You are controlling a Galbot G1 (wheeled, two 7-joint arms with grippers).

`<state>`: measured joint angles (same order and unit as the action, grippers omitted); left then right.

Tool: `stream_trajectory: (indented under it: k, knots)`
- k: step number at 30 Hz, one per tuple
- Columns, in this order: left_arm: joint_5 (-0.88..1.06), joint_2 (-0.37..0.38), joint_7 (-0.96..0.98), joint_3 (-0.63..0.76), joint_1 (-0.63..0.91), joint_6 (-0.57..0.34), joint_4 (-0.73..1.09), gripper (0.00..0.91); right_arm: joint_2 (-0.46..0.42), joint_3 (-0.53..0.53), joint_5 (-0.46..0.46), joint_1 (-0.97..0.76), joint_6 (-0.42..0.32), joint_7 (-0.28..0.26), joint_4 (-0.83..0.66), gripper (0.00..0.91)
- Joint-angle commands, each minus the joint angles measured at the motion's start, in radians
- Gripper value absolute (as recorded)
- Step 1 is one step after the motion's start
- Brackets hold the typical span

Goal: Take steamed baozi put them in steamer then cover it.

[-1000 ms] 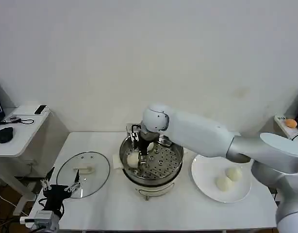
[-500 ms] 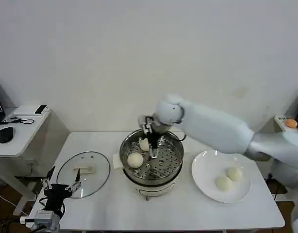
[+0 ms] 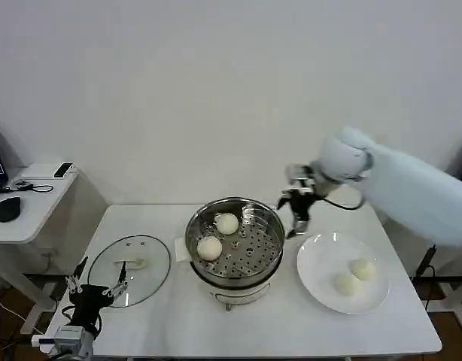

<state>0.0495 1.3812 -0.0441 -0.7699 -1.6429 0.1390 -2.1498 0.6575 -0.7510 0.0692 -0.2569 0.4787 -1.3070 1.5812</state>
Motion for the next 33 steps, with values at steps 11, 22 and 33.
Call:
stream_trajectory:
  k: [11,22,33]
  knots:
    - [0.001,0.010,0.007,0.001,-0.020,0.004,0.001,0.907,-0.235,0.199,-0.251,0.321,-0.199,-0.046,-0.002,0.907]
    - [0.005,0.013,0.008,-0.004,-0.023,0.003,0.023,0.907,-0.155,0.201,-0.382,0.413,-0.234,-0.003,-0.104,0.907]
    - [0.013,0.011,0.003,-0.011,-0.007,0.004,0.060,0.907,-0.059,0.271,-0.405,0.557,-0.245,-0.014,-0.173,0.907]
